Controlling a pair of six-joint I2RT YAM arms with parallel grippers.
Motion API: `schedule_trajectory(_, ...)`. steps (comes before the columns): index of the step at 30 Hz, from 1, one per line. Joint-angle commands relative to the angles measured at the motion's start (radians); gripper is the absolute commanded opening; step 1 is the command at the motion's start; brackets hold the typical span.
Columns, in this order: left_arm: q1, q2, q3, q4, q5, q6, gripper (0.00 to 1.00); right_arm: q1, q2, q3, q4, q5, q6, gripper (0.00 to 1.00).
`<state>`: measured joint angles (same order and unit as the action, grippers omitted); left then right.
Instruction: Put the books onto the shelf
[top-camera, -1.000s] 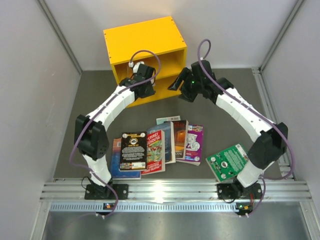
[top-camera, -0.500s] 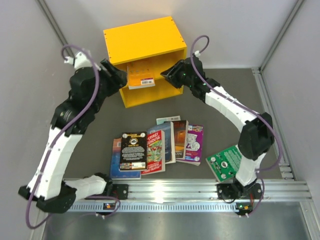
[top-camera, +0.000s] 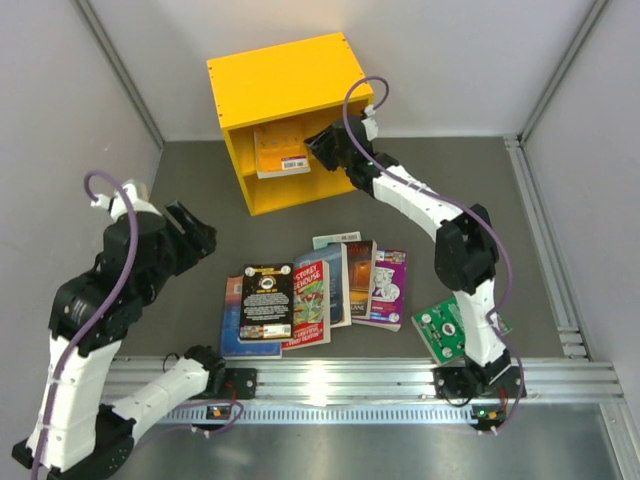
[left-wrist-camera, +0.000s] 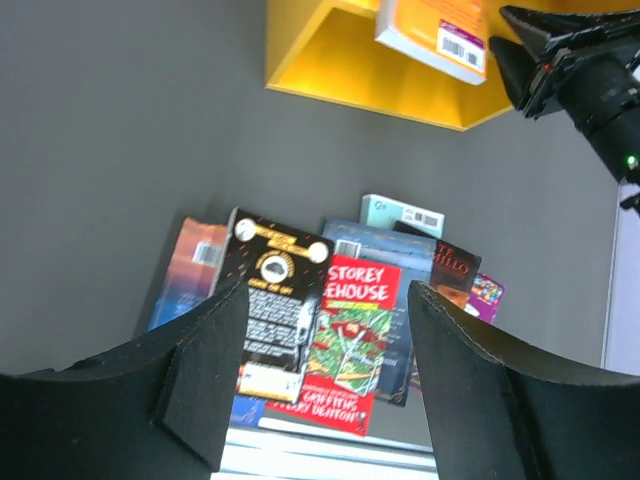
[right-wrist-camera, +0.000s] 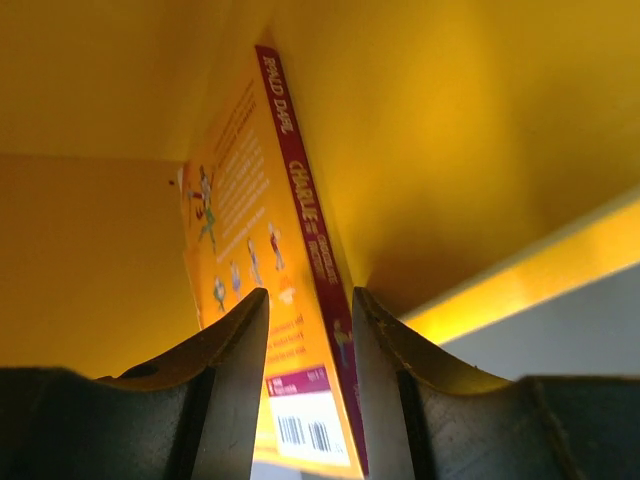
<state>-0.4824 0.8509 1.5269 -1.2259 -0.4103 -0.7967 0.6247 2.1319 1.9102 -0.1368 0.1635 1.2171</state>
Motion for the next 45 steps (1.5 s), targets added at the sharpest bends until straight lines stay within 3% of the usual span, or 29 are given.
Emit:
schedule_trajectory(1,0.001,-0.026,0.022,-0.125,-0.039,-0.016,0.7,0.02,0.048,0.102,0.055,0.065,0.027,0.39)
schedule_trajectory(9,0.001,-0.009,0.058,-0.165,-0.033,0.001,0.69,0.062,0.209,0.326,-0.035,0.093,0.015,0.39)
schedule_trajectory(17,0.001,0.0,0.084,-0.219,-0.039,0.008,0.69,0.096,0.304,0.412,0.026,0.108,0.05,0.4)
schedule_trajectory(21,0.001,-0.004,0.069,-0.23,-0.044,0.002,0.68,0.096,0.338,0.411,0.199,0.082,0.055,0.49)
schedule_trajectory(26,0.001,0.005,0.046,-0.224,-0.045,0.008,0.68,0.087,0.339,0.405,0.284,0.038,0.029,0.6)
schedule_trajectory(30,0.002,0.005,0.021,-0.207,-0.041,0.004,0.68,0.067,0.153,0.141,0.33,0.042,-0.033,0.68)
schedule_trajectory(32,0.001,-0.004,0.001,-0.195,-0.038,0.004,0.68,0.06,0.068,-0.051,0.365,0.062,-0.051,0.69)
schedule_trajectory(38,0.001,-0.009,-0.043,-0.143,-0.016,0.008,0.68,0.038,-0.257,-0.403,0.356,0.093,-0.139,0.72)
schedule_trajectory(42,0.002,-0.015,-0.097,-0.092,0.01,0.014,0.68,0.036,-0.512,-0.51,0.203,0.108,-0.254,0.73)
schedule_trajectory(45,0.002,-0.03,-0.189,-0.029,0.063,0.013,0.68,0.04,-0.584,-0.481,-0.108,0.055,-0.277,0.73)
